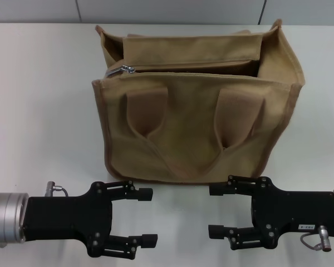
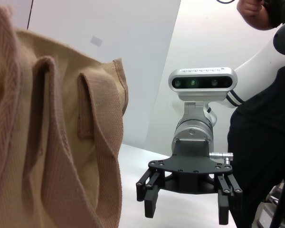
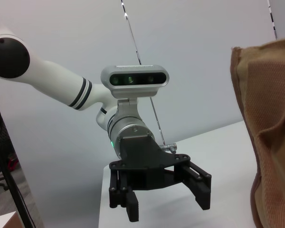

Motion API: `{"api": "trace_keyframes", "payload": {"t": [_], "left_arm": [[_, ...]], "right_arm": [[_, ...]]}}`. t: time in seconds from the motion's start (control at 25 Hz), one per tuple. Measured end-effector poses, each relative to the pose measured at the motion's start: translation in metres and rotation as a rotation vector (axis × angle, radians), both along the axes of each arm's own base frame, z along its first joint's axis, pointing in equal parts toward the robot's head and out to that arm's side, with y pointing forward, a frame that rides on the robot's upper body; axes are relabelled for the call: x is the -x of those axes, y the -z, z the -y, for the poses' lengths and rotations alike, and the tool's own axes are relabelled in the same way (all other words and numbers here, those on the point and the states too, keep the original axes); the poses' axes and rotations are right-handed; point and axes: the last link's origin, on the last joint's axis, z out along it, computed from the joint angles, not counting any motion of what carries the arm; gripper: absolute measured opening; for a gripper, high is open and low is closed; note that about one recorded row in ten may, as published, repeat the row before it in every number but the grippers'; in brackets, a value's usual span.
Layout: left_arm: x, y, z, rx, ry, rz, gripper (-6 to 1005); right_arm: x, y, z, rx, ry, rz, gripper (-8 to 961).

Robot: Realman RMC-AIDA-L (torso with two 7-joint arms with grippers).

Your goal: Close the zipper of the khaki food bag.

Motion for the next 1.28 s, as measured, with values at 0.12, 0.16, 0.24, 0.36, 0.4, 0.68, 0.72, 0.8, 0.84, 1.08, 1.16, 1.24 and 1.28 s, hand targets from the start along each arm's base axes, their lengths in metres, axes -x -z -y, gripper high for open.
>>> {"api": "trace_keyframes", "payload": {"t": [0.12, 0.16, 0.24, 0.36, 0.4, 0.68, 0.72, 0.8, 0.84, 1.08, 1.16, 1.24, 1.28], "left_arm": [[0.0, 0.0, -0.0001, 0.0, 0.0, 0.0, 830], [0.0, 0.0, -0.0001, 0.0, 0.0, 0.0, 830], [0.0, 0.0, -0.0001, 0.0, 0.0, 0.0, 829], [-0.0003, 0.0006, -0.0001, 0.0, 0.0, 0.0, 829], [-0.0005, 0.0009, 0.0, 0.0, -0.001, 0.001, 829], [-0.0008, 0.0013, 0.0001, 0.0, -0.001, 0.002, 829], [-0.0008, 0.0013, 0.0001, 0.0, -0.001, 0.002, 828], [-0.0007, 0.0012, 0.0002, 0.0, -0.001, 0.002, 828], [-0.0007, 0.0012, 0.0002, 0.0, -0.001, 0.002, 828], [0.0001, 0.0011, 0.0013, 0.0, -0.004, 0.003, 828], [0.0001, 0.0011, 0.0013, 0.0, -0.004, 0.003, 828], [-0.0037, -0.0057, 0.0, -0.025, -0.002, 0.052, 827], [-0.0037, -0.0057, 0.0, -0.025, -0.002, 0.052, 827]], "right_arm": [[0.0, 0.0, 0.0001, 0.0, 0.0, 0.0, 796], [0.0, 0.0, 0.0001, 0.001, 0.0, 0.0, 796], [0.0, 0.0, 0.0002, 0.001, -0.001, 0.0, 796], [0.0001, -0.0001, 0.0003, 0.002, -0.001, -0.001, 796], [0.0003, -0.0002, 0.0004, 0.002, -0.002, -0.002, 796], [0.0005, -0.0003, 0.0006, 0.003, -0.002, -0.004, 795], [0.0005, -0.0003, 0.0006, 0.003, -0.002, -0.004, 795], [0.0005, -0.0003, 0.0006, 0.003, -0.002, -0.004, 795], [0.0004, -0.0003, 0.0006, 0.003, -0.002, -0.004, 795], [0.0005, -0.0003, 0.0006, 0.003, -0.002, -0.004, 795], [0.0005, -0.0003, 0.0005, 0.003, -0.002, -0.004, 795], [0.0005, -0.0003, 0.0006, 0.003, -0.002, -0.004, 795], [0.0005, -0.0003, 0.0006, 0.003, -0.002, -0.004, 795]]}}
